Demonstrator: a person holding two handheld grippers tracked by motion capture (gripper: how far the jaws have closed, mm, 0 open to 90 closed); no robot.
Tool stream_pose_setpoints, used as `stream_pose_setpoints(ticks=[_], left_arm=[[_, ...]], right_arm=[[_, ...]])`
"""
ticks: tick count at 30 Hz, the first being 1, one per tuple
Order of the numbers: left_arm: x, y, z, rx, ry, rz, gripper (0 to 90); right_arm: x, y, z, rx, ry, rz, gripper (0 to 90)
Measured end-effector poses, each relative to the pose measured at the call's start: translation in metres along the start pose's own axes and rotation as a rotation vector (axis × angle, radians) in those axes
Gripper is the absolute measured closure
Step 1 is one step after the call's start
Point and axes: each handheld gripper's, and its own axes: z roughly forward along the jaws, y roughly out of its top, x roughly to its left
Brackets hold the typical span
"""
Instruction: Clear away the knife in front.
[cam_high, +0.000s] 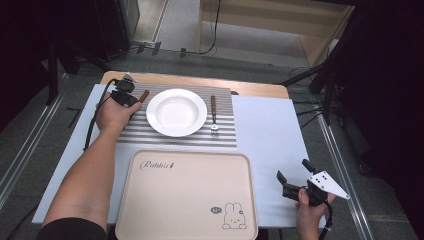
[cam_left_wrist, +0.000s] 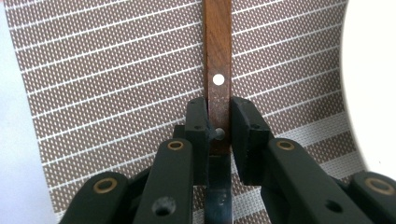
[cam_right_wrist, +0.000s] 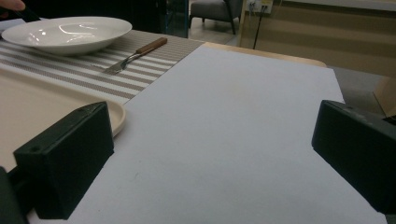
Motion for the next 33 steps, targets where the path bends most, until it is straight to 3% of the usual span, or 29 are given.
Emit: stream_pose_setpoints(ticks=[13, 22, 33], left_arm=[[0.002, -0.002, -0.003, 0.006, -0.022, -0.001, 76.1], [-0.001, -0.009, -0.019, -0.034, -0.054, 0.011, 76.1], [-0.001, -0.024, -0.036, -0.039, -0.058, 0.022, 76.1]], right_arm=[[0.0, 0.0, 0.0, 0.0, 0.0, 0.0, 0.0], [0.0, 0.0, 0.0, -0.001, 0.0, -0.003, 0.0], [0.001, 0.0, 0.0, -0.002, -0.004, -0.002, 0.0]])
